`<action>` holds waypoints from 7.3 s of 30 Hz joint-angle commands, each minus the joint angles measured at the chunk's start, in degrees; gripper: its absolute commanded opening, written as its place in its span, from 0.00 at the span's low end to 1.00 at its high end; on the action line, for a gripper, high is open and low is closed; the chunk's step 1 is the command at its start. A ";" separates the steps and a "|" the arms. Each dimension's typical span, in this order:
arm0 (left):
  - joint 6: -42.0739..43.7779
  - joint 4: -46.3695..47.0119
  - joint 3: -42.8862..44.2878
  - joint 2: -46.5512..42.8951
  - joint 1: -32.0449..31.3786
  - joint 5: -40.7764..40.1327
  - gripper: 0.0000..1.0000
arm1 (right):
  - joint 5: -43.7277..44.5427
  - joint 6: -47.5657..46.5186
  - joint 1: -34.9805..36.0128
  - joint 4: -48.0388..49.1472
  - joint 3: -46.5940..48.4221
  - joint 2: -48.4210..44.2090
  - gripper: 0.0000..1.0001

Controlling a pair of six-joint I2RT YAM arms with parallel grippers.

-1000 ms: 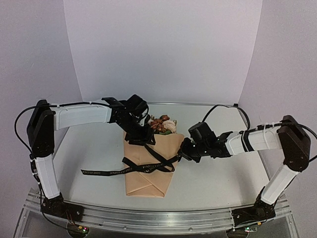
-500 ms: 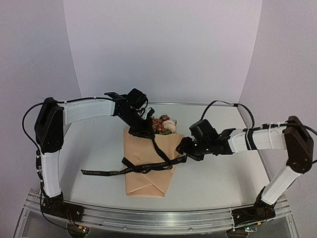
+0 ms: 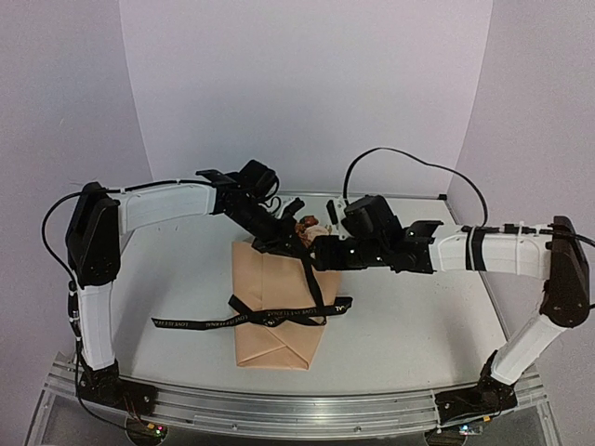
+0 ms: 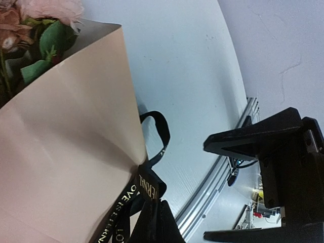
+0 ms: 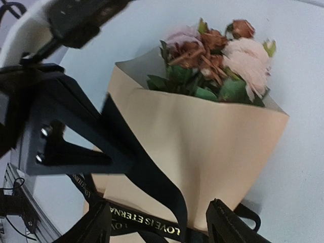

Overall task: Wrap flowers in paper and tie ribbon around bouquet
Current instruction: Cross the ribbon over the folded bouquet.

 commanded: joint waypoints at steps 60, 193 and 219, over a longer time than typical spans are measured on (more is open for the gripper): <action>5.50 21.28 -26.47 -18.58 -5.10 -5.27 0.66 | -12.94 56.01 0.01 2.01 3.92 7.42 0.00; 26.97 -12.33 15.42 18.68 -4.53 2.84 0.00 | 1.40 20.50 -2.70 -0.36 -20.71 -5.34 0.59; 25.27 -11.17 14.76 17.49 -4.00 1.79 0.08 | 3.93 15.41 -2.89 6.39 -19.53 0.27 0.00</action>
